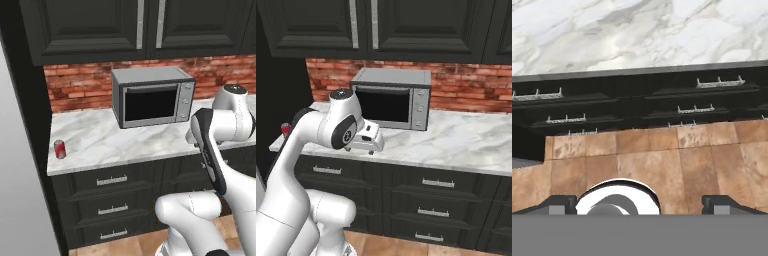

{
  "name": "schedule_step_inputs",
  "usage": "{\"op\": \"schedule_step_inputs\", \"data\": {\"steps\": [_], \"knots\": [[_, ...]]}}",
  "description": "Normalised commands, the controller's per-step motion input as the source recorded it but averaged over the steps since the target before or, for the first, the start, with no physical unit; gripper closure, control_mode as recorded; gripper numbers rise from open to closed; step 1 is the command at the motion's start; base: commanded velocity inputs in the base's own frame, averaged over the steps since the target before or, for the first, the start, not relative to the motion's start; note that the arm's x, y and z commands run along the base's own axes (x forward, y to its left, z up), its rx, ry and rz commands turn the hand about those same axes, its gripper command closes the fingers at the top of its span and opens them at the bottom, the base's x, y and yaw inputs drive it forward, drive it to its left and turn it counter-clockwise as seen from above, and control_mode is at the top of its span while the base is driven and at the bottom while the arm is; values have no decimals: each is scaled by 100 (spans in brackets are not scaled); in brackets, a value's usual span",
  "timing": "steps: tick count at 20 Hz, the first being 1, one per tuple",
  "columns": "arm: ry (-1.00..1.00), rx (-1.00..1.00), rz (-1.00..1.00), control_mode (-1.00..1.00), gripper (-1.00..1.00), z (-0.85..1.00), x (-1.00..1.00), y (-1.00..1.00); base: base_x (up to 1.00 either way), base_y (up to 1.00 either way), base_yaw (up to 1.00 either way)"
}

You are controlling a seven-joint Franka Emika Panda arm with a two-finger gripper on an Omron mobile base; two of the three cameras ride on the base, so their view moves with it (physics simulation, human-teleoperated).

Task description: Four empty soda cans are scattered around the kitchen. Gather all the cans and cluster them next to the stove for recycling.

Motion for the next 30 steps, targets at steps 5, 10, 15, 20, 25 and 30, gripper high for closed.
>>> {"op": "schedule_step_inputs", "data": {"steps": [5,10,15,20,25,30], "knots": [[0,0,0,100,-100,0,0,0,70,-2,0],[0,0,0,100,-100,0,0,0,57,-4,0],[0,0,0,100,-100,0,0,0,30,-3,1],[0,0,6,-100,-100,-6,2,5,10,0,3],[0,0,34,-100,-100,-4,6,69,0,0,0],[0,0,43,-100,-100,0,0,68,0,0,0]]}}
